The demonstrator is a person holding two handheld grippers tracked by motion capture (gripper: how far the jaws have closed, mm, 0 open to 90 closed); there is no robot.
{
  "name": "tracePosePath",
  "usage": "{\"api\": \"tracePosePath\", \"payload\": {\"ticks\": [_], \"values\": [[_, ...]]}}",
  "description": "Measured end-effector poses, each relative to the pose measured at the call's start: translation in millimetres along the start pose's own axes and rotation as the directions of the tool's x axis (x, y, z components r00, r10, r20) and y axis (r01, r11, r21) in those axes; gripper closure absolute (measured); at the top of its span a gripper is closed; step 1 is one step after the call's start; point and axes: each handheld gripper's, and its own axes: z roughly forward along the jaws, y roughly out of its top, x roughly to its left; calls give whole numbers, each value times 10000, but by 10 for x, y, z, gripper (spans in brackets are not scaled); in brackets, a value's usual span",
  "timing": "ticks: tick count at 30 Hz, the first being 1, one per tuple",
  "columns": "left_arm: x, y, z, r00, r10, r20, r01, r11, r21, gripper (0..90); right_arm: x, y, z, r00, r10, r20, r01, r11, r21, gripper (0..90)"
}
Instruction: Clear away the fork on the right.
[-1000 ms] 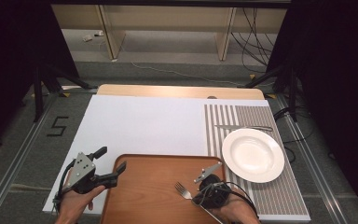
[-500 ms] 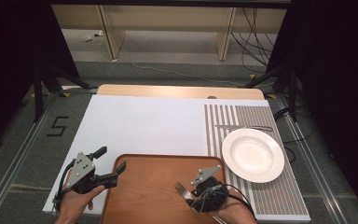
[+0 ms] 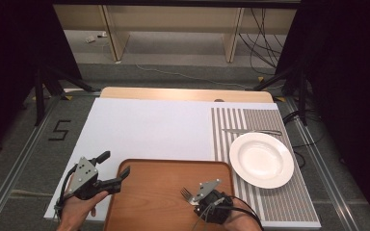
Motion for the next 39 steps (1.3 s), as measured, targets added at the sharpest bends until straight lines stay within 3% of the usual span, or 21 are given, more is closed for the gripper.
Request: {"api": "tracePosePath", "payload": {"ticks": [11, 22, 33, 39], "values": [[-1, 3, -8, 10000, 22, -48, -22, 10000, 78, 171, 7, -13, 42, 9987, -200, 458, 171, 9979, 617, 900], [-2, 3, -7, 10000, 20, -36, -20, 10000, 75, 171, -37, -37, 49, 9947, -313, 981, 230, 9962, 843, 900], [-2, 4, -8, 10000, 33, -27, -32, 10000, 75, 172, -132, -102, -4, 9891, -27, 1474, -123, 9948, 1011, 900], [-2, 4, -9, 10000, 37, -24, -37, 10000, 76, 172, -171, -133, -33, 9882, 269, 1510, -434, 9933, 1071, 900]]}}
